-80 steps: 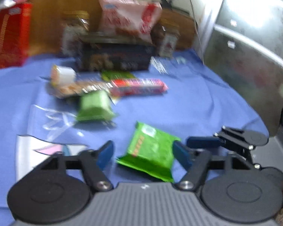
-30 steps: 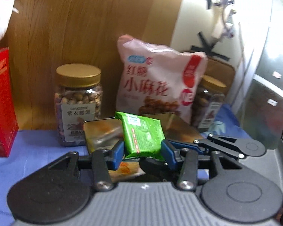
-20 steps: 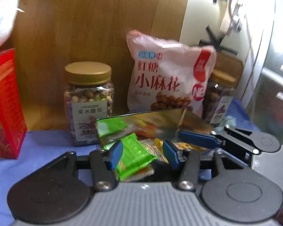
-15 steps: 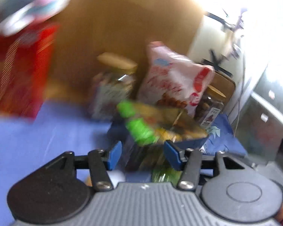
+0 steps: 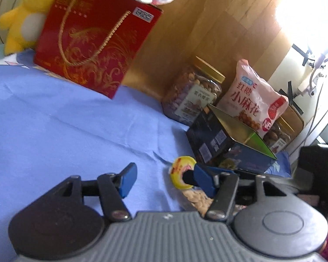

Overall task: Organize snacks
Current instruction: 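Grasp the white yellow-lidded cup with the right tool while the left tool takes it, then carry the cup with the left tool into the black tin and release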

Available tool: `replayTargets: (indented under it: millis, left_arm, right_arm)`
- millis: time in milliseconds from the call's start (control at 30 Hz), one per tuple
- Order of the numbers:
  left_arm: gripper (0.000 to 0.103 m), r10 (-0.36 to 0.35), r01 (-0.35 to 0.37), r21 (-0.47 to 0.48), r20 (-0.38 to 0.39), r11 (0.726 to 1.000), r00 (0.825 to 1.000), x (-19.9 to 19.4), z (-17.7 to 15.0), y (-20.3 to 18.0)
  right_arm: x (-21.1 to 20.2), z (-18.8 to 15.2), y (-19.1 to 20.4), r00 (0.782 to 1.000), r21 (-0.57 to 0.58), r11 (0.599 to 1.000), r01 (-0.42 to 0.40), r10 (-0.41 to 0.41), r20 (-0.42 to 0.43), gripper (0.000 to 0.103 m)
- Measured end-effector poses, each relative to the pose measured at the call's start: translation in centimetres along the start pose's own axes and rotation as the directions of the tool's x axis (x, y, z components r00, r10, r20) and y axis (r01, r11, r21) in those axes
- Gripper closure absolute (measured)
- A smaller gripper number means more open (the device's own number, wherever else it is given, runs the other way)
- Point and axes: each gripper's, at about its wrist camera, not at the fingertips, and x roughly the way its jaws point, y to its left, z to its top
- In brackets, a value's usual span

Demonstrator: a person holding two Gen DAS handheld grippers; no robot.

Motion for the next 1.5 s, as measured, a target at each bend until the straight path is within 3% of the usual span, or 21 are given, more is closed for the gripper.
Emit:
replayTargets:
  millis: [33, 133, 233, 400, 467, 633, 733, 1067, 1200, 1233, 1300, 1400, 1500]
  left_arm:
    - [0.044, -0.004, 0.004, -0.006, 0.008, 1.0, 1.0, -0.4, -0.1, 0.3]
    - [0.044, -0.036, 0.038, -0.041, 0.038, 0.998, 0.999, -2.2, -0.3, 1.3]
    - [0.044, -0.074, 0.078, -0.06, 0.059, 0.995, 0.996, -4.2, -0.7, 2.4]
    - [0.04, -0.116, 0.117, -0.039, 0.034, 0.992, 0.993, -7.0, -2.2, 2.6]
    - [0.04, -0.138, 0.138, 0.001, 0.007, 0.99, 0.99, -7.8, -3.5, 1.9]
    - [0.04, -0.204, 0.216, 0.107, -0.117, 0.971, 0.972, -7.5, -7.3, -1.2]
    - [0.04, -0.203, 0.228, 0.15, -0.166, 0.962, 0.965, -7.0, -9.1, -3.1]
    - [0.041, -0.187, 0.222, 0.141, -0.224, 0.965, 0.957, -6.6, -10.6, -4.5]
    - [0.053, -0.178, 0.22, 0.132, -0.27, 0.967, 0.946, -5.4, -11.0, -5.4]
    - [0.055, -0.179, 0.223, 0.133, -0.283, 0.966, 0.942, -5.1, -11.2, -5.6]
    - [0.055, -0.18, 0.231, 0.144, -0.301, 0.962, 0.936, -4.4, -11.6, -6.6]
    - [0.055, -0.165, 0.234, 0.195, -0.316, 0.952, 0.934, -3.6, -12.0, -8.5]
    - [0.055, -0.178, 0.264, 0.219, -0.347, 0.939, 0.921, -2.4, -12.3, -10.5]
  right_arm:
    - [-0.4, -0.4, 0.7, 1.0, -0.016, 0.999, 0.027, -0.027, -0.009, 0.049]
    - [-0.5, -0.4, 1.8, 0.999, -0.039, 0.998, 0.043, -0.043, -0.009, 0.052]
    - [-2.2, -1.4, 4.5, 0.998, -0.123, 0.99, -0.063, 0.065, 0.011, 0.052]
    - [-5.8, -6.5, 9.7, 0.979, -0.326, 0.924, -0.201, 0.193, -0.058, 0.052]
    - [-7.2, -8.7, 10.6, 0.982, -0.361, 0.913, -0.19, 0.18, -0.063, 0.052]
    - [-10.8, -13.4, 11.0, 0.998, -0.409, 0.911, -0.052, 0.058, 0.002, 0.052]
    - [-11.8, -14.8, 10.6, 0.999, -0.38, 0.925, 0.007, 0.011, 0.045, 0.043]
    - [-11.8, -15.6, 9.1, 0.998, -0.278, 0.96, -0.003, 0.022, 0.065, 0.043]
    - [-12.5, -16.3, 9.0, 0.996, -0.261, 0.965, -0.015, 0.037, 0.079, 0.043]
    - [-12.5, -16.4, 9.0, 0.996, -0.259, 0.966, -0.02, 0.042, 0.079, 0.044]
    - [-12.7, -16.7, 8.7, 0.996, -0.254, 0.967, -0.021, 0.043, 0.081, 0.058]
    - [-13.5, -17.0, 7.9, 0.995, -0.24, 0.971, 0.004, 0.019, 0.095, 0.062]
    - [-14.9, -17.5, 6.6, 0.992, -0.209, 0.977, 0.043, -0.016, 0.127, 0.064]
